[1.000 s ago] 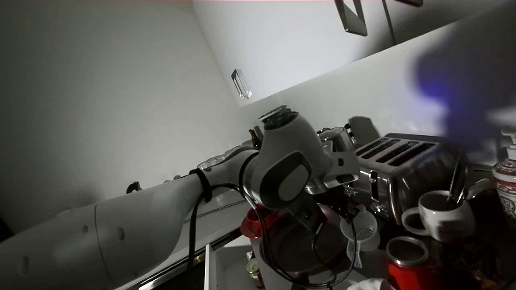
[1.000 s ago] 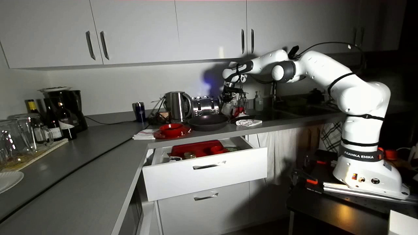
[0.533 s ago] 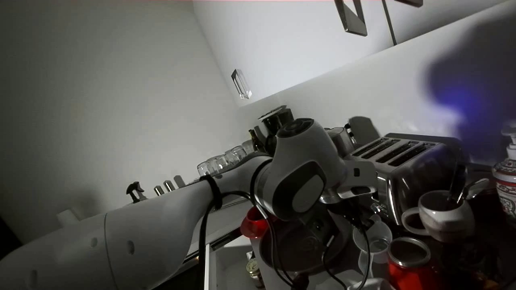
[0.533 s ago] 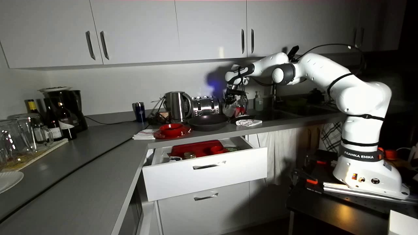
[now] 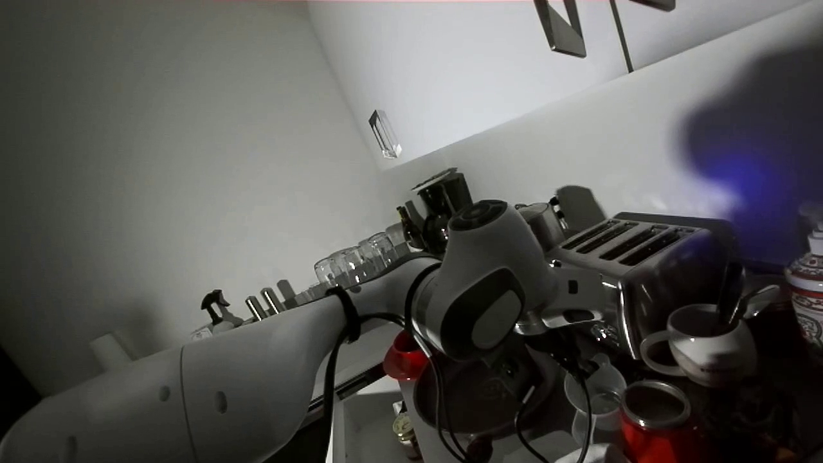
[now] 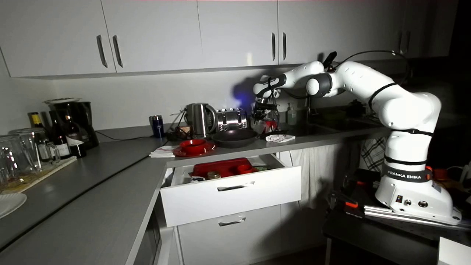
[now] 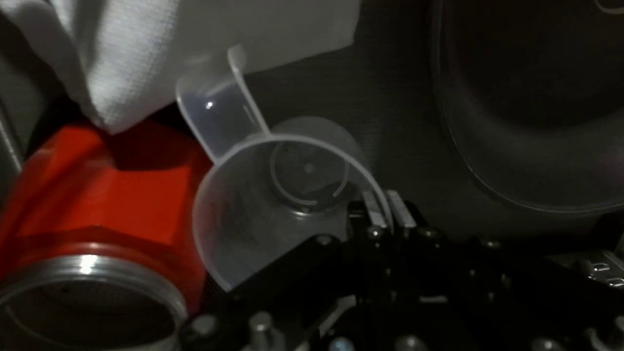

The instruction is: Move the transparent jar to the left of the orange cup

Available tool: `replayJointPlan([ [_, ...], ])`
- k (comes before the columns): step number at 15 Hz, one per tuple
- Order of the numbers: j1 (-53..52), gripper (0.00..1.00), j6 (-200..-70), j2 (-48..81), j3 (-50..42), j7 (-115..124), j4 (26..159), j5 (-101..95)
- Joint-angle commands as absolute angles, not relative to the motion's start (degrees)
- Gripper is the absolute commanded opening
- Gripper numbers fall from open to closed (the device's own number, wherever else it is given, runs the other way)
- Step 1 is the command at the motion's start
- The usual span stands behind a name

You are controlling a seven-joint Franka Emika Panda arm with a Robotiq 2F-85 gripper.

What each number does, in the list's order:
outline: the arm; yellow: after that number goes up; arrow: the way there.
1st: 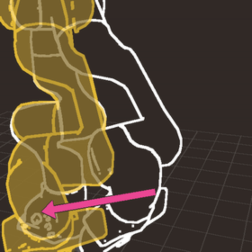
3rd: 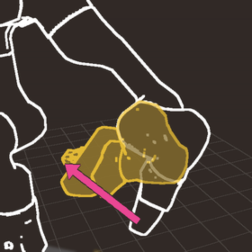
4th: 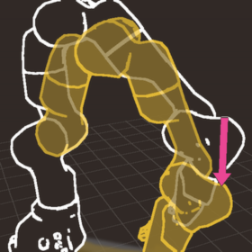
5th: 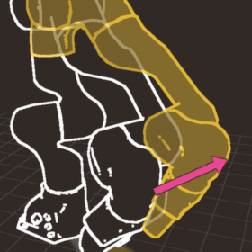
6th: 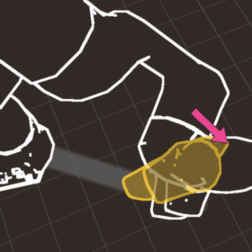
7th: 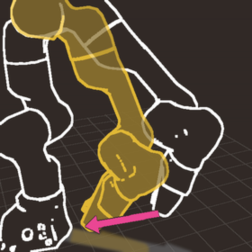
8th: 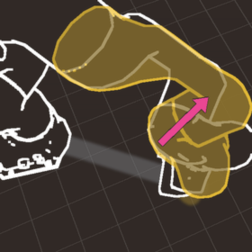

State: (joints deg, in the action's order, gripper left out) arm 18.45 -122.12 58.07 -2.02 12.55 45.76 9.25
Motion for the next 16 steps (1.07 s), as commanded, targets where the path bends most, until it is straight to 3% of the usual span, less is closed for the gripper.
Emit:
replayJointPlan([
  [1, 18.0, 0.08, -121.3, 59.1, -2.5, 13.6, 43.3, 8.7],
  [2, 17.9, 0.09, -121.3, 59.1, -2.6, 13.6, 43.4, 8.7],
  [3, 17.8, 0.34, -121.2, 59.0, -2.6, 13.6, 43.4, 8.6],
  [5, 17.7, 0.38, -121.0, 58.9, -2.6, 13.7, 43.5, 8.6],
  [13, 17.6, 0.96, -120.9, 58.7, -2.6, 13.4, 43.5, 8.5],
  [16, 17.6, 1.0, -121.7, 57.4, -2.4, 12.1, 44.6, 8.5],
])
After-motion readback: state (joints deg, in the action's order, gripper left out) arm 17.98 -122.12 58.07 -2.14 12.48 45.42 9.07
